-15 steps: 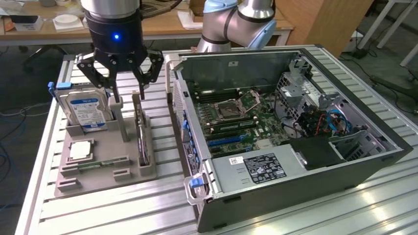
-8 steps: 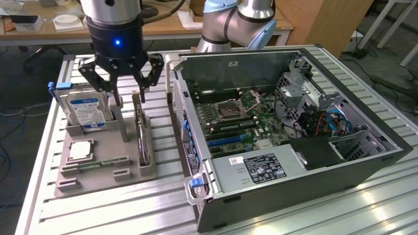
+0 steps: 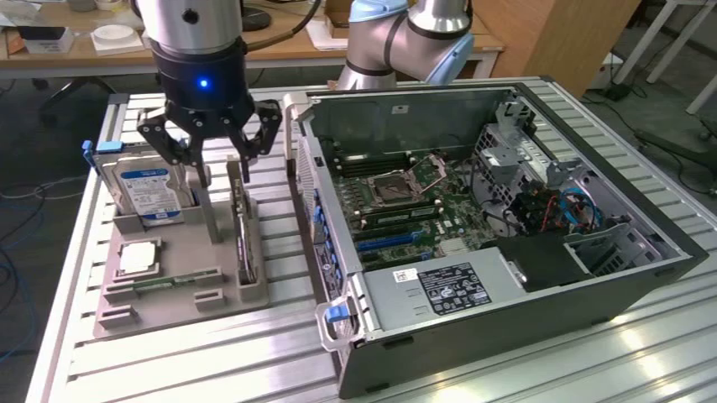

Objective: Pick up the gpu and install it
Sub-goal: 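Pick up the gpu and move the gpu toward the slot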

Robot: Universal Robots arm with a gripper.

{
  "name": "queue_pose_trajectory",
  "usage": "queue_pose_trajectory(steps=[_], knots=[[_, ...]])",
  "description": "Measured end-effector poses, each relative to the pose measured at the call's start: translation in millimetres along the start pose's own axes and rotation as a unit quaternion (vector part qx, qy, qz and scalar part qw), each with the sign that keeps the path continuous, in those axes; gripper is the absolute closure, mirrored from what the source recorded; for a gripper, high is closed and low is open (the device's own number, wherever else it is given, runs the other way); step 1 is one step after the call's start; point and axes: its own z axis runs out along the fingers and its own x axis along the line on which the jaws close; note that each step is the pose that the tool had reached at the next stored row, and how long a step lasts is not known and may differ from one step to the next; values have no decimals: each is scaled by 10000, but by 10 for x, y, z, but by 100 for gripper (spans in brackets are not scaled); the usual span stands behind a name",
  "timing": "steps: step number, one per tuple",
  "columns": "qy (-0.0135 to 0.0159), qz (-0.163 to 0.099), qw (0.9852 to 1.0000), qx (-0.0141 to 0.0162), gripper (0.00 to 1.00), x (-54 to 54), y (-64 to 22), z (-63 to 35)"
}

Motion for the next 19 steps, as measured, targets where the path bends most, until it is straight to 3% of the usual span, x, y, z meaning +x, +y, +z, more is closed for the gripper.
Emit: queue_pose_trajectory(steps=[19], knots=[[0,0,10000,0,47,0,-50,183]])
